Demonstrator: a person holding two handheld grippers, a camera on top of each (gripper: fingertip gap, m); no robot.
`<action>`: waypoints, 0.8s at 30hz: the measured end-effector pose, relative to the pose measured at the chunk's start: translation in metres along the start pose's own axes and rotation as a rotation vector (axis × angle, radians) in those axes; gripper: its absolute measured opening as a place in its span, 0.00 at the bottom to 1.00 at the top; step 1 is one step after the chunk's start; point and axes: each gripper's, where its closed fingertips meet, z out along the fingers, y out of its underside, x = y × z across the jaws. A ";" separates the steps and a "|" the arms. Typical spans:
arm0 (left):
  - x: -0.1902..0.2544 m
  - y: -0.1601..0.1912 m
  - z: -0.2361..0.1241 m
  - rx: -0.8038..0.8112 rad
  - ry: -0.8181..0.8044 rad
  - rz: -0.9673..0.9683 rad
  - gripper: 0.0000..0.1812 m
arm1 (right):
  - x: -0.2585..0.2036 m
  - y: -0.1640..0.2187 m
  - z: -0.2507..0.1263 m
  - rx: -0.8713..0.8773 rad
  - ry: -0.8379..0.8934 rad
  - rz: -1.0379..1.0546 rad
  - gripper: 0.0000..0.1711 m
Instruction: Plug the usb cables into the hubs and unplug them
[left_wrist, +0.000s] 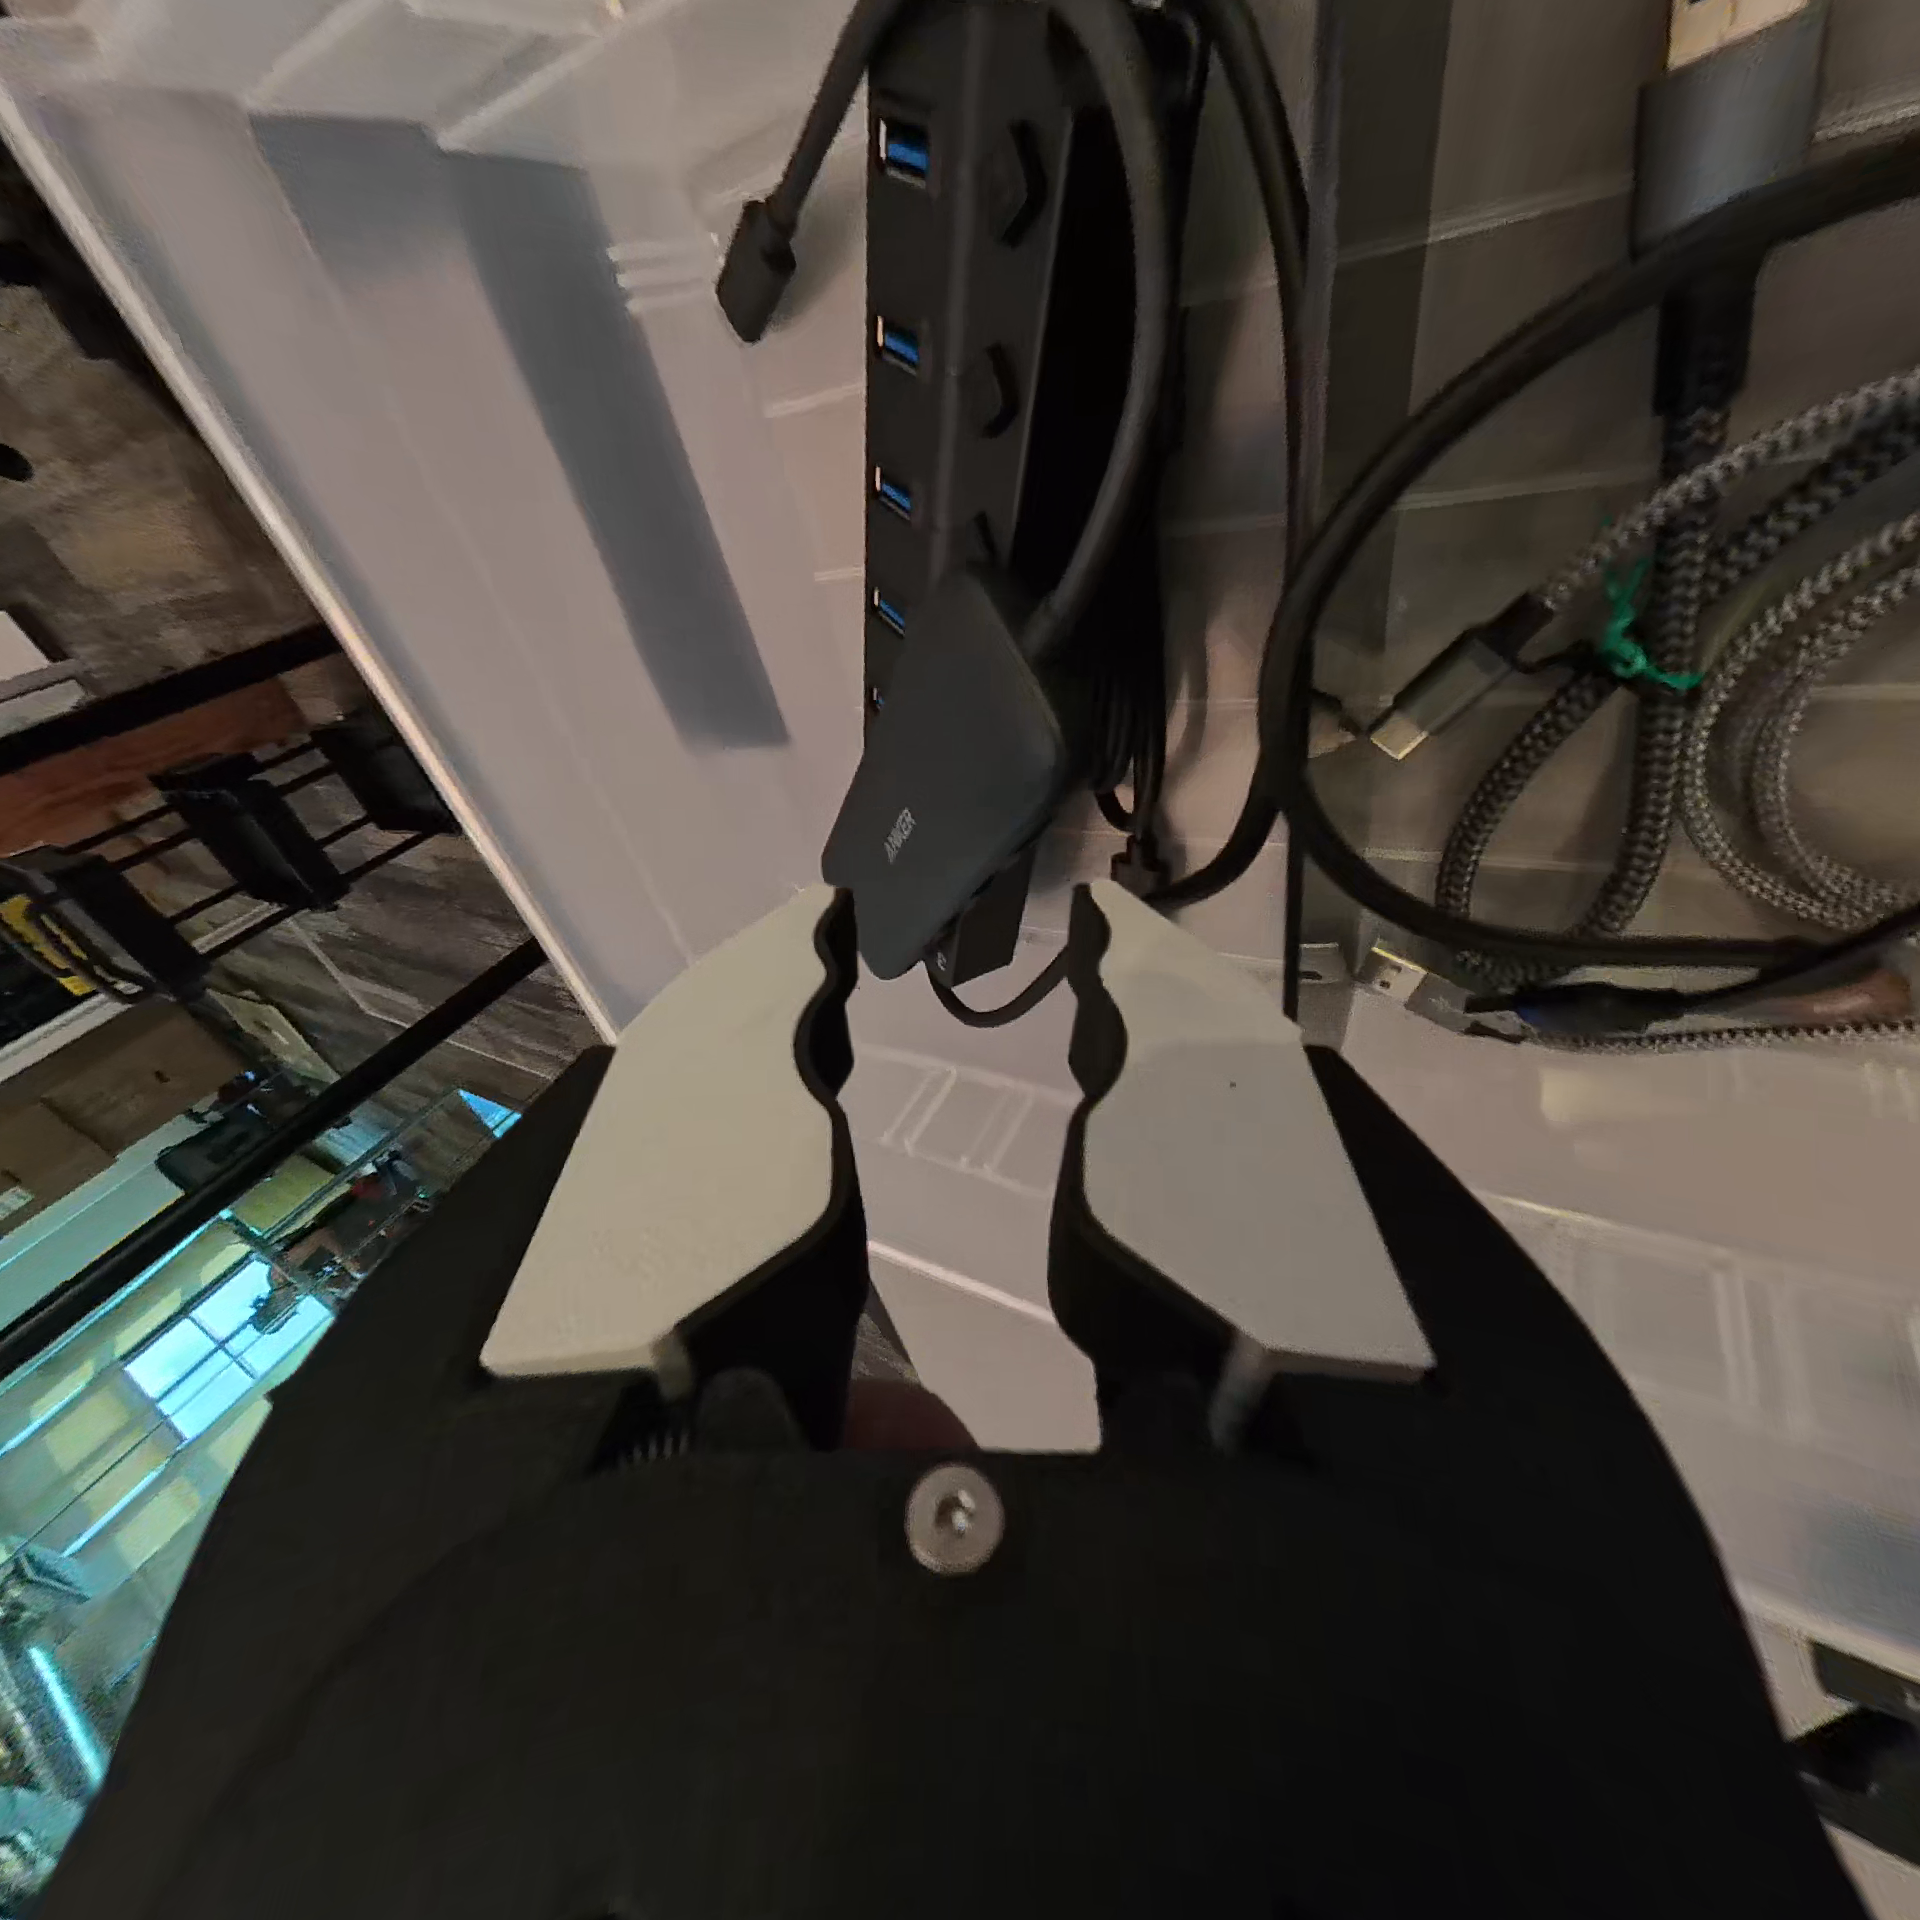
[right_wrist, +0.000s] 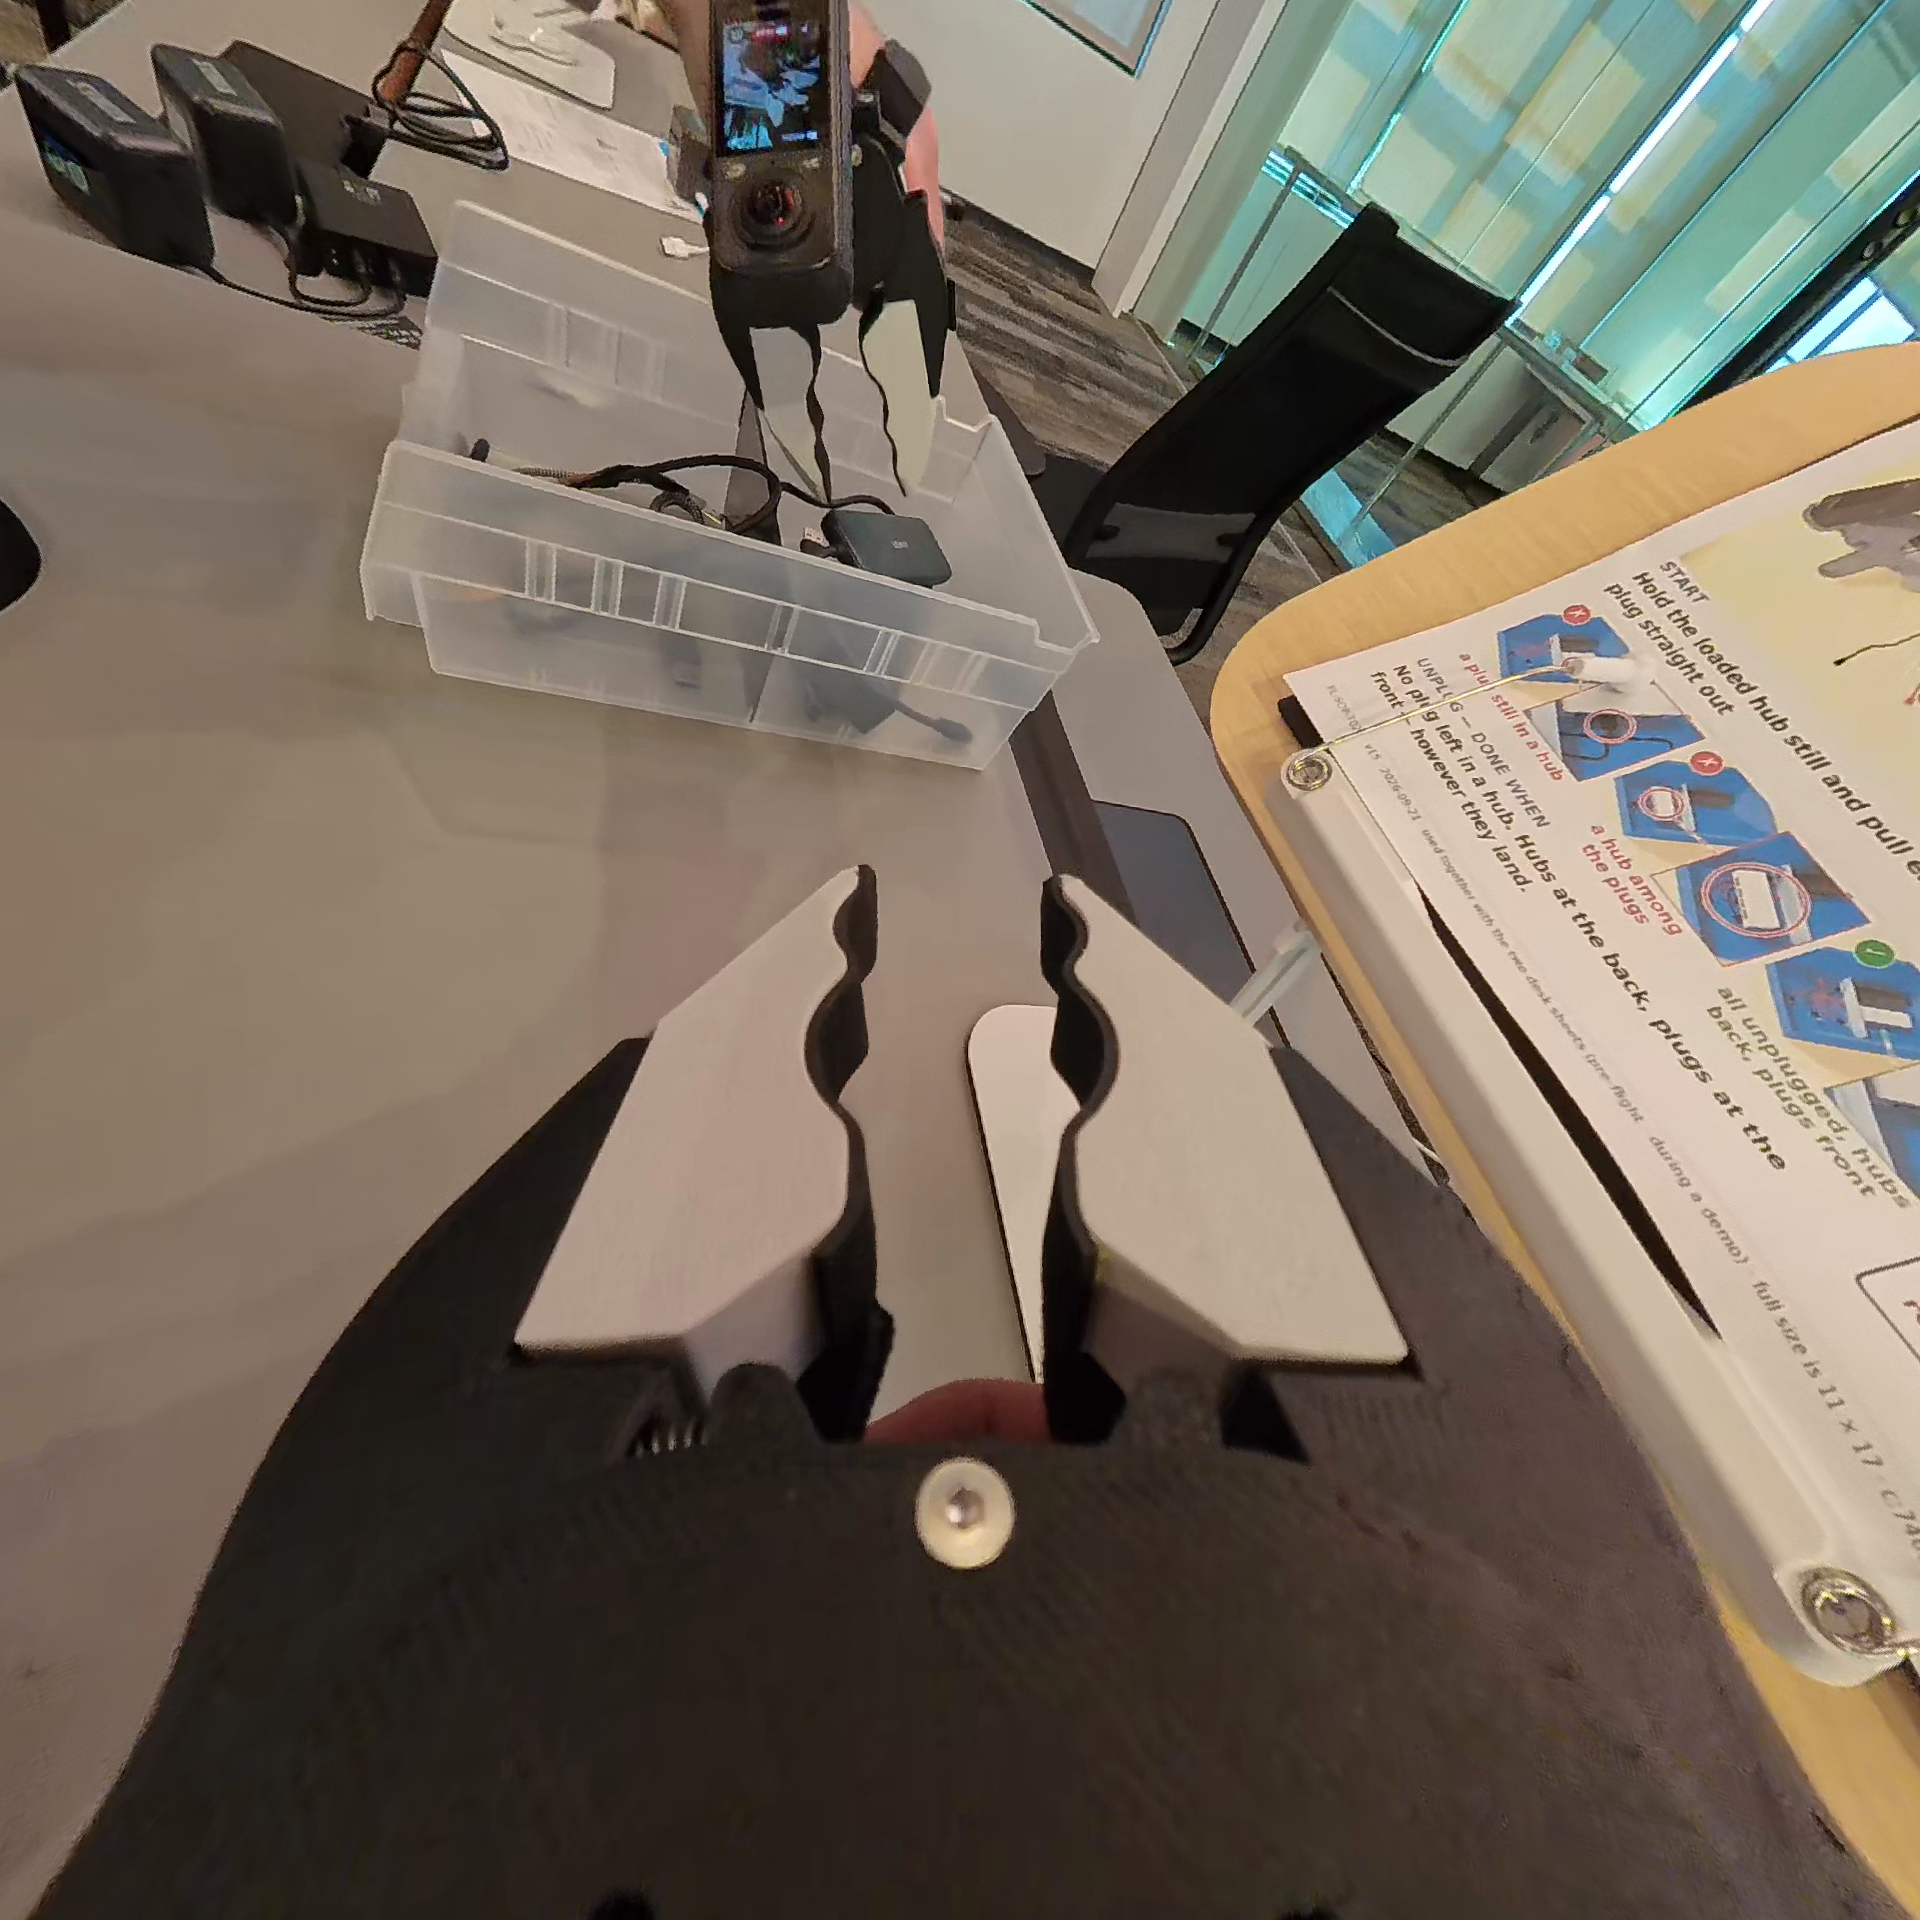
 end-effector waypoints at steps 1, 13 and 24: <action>0.000 0.001 0.001 -0.013 0.007 0.023 0.22 | 0.000 0.001 0.001 -0.003 -0.001 0.001 0.17; -0.005 -0.012 0.014 0.005 -0.104 0.105 0.09 | 0.000 0.007 0.003 -0.015 -0.006 0.010 0.17; -0.026 -0.024 0.001 0.126 -0.188 -0.098 0.07 | -0.003 0.004 0.006 -0.009 -0.016 0.004 0.17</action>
